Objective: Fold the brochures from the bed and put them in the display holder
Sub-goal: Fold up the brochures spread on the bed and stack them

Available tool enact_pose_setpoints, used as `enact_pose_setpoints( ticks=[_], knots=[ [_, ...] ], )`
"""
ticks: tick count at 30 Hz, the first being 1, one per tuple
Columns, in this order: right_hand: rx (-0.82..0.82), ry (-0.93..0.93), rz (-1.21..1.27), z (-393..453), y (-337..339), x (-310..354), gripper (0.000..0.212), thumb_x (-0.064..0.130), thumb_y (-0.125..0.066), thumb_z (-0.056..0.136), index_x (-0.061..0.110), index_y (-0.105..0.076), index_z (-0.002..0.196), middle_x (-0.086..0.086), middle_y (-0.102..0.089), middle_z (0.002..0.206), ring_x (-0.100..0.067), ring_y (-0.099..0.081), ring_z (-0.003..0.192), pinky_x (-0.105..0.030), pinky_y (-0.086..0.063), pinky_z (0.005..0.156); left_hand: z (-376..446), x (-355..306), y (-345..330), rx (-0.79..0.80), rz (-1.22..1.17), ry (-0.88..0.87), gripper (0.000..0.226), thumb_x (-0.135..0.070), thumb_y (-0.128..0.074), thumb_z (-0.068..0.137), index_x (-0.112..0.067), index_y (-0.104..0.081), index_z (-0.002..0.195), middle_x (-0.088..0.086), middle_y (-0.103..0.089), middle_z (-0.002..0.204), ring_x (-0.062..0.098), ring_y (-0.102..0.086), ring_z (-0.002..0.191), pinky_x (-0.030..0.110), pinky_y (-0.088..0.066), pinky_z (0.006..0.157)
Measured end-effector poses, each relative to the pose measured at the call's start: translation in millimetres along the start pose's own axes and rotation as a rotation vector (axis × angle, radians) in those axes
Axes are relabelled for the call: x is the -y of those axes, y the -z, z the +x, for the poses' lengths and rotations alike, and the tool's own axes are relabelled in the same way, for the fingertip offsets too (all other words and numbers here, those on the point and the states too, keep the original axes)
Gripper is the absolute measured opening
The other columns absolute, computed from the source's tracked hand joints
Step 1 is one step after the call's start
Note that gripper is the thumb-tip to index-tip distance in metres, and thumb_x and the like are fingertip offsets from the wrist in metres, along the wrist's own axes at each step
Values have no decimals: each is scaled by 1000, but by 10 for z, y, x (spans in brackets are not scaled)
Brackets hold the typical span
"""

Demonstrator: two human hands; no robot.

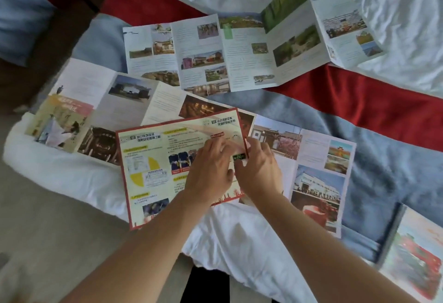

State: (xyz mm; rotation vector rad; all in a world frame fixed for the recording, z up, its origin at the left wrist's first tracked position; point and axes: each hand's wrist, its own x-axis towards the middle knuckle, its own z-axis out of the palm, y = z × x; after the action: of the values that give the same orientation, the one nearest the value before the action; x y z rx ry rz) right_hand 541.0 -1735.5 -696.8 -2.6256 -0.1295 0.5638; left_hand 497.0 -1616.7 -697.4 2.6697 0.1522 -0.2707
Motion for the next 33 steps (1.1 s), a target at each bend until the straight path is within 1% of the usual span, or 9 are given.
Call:
enact_pose_setpoints(
  ticks=[3,6,11,14,18,22,25,29,33],
  knots=[
    [-38,-12,34,-23,-13,1,55,15,-62,86,17,-44,138,-9,-46,130,-33,-55,109,-35,-43,70,-8,-11,-25,16,-31,-24,42,-17,-73,79,-19,-58,118,1,-50,127,22,-44,124,37,-43,102],
    [-36,-33,92,-25,-20,-10,58,9,-60,86,15,-43,141,-11,-44,133,-34,-59,102,-31,-38,68,-15,-22,-65,29,-34,-32,41,-18,-69,82,-20,-57,121,-1,-47,131,19,-40,129,34,-41,106],
    [-3,-55,113,20,-41,-24,60,8,-58,88,16,-41,145,-13,-43,136,-31,-60,98,-28,-37,69,-18,-1,-90,21,-52,-35,42,-18,-72,82,-20,-57,121,-2,-47,130,17,-41,128,32,-42,107],
    [-17,-47,116,41,-56,-41,58,8,-58,88,14,-42,143,-14,-47,132,-32,-61,99,-28,-37,71,-19,10,-96,16,-37,-40,43,-19,-73,81,-19,-58,121,-1,-47,130,18,-42,127,32,-42,107],
    [-43,-19,99,31,-100,-56,51,7,-57,88,12,-47,137,-14,-59,117,-30,-59,99,-28,-36,71,-31,32,-118,9,-63,-56,45,-15,-71,79,-19,-58,122,-2,-48,130,18,-42,128,33,-40,108],
    [-36,-81,143,74,-117,-54,52,10,-57,87,13,-46,138,-10,-63,110,-28,-59,102,-32,-45,76,-54,55,-123,13,-20,-63,44,-20,-73,80,-21,-57,121,-1,-48,130,19,-42,128,35,-39,109],
    [-40,-147,211,116,-94,-54,40,13,-57,87,14,-52,127,-4,-66,96,-23,-62,92,-34,-51,70,-67,82,-121,16,7,-72,43,-22,-72,81,-22,-56,121,-1,-48,130,20,-43,128,35,-39,109],
    [-61,-166,241,97,-83,-23,15,11,-57,85,15,-65,97,-2,-67,89,-21,-62,83,-36,-55,66,-77,109,-103,-1,-15,-92,40,-22,-69,83,-23,-55,121,-4,-48,129,17,-41,128,34,-38,109],
    [-81,-151,194,130,34,-101,13,8,-52,88,14,-63,92,-4,-66,92,-19,-60,78,-31,-49,58,-49,166,-37,-89,9,-75,39,-25,-68,84,-17,-55,120,2,-51,128,22,-46,124,38,-42,104]
  ],
)
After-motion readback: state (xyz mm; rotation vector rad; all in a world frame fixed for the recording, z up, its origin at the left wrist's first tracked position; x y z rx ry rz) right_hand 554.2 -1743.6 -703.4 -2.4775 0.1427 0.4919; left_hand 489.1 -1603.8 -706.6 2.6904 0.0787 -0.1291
